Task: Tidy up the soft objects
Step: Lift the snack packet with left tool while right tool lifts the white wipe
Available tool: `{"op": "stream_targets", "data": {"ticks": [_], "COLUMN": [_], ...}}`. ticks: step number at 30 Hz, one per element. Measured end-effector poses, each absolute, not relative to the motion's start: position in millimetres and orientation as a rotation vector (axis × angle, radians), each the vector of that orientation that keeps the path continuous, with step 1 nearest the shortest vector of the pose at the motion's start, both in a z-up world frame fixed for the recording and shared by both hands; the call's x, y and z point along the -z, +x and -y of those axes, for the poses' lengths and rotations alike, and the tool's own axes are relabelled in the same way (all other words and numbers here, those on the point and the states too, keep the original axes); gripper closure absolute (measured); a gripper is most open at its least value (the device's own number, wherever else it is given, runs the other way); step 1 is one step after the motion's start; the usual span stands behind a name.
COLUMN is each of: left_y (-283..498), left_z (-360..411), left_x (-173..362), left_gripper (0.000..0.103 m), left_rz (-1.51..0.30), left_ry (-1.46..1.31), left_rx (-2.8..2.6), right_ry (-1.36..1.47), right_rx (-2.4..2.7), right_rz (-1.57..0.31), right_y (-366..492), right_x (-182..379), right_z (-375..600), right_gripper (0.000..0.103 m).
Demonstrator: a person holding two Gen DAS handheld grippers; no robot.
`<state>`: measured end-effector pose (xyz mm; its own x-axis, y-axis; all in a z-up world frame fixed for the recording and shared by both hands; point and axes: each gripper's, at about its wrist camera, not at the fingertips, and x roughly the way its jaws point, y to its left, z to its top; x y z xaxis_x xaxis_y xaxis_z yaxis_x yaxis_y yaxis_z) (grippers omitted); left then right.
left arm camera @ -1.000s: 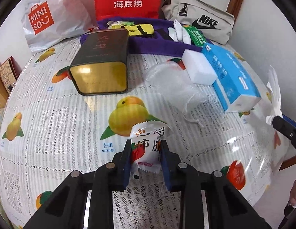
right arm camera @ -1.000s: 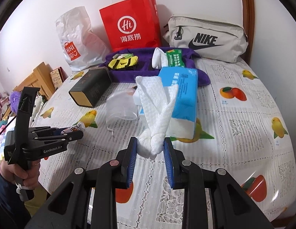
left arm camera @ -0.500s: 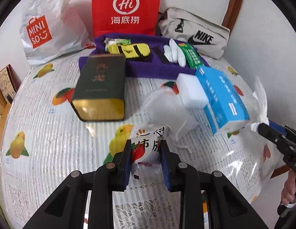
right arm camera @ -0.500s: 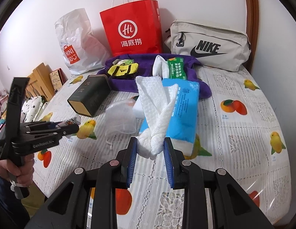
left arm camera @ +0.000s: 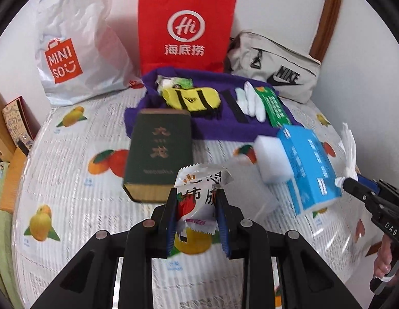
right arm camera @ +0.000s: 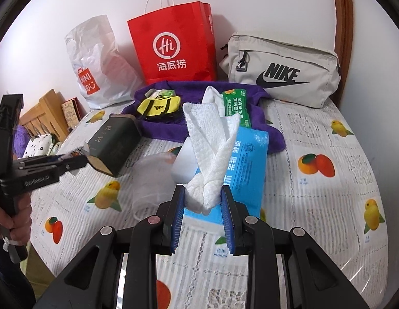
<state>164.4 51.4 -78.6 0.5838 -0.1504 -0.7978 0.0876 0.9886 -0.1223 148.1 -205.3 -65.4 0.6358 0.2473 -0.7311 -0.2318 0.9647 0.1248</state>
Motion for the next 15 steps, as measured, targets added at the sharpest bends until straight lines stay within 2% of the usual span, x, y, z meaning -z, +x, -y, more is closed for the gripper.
{"op": "stream_targets", "data": {"ticks": [15], "left_y": [218.2], "left_z": [-71.9], "left_x": [76.5], "left_gripper": [0.077], "left_rz": [-0.920], "left_ry": [-0.086], "left_rx": [0.111], "right_ry": [-0.012], "right_rx": [-0.246], "right_rz": [-0.840], "right_y": [203.5], "right_x": [67.9], "right_z": [198.8], "right_gripper": [0.075]}}
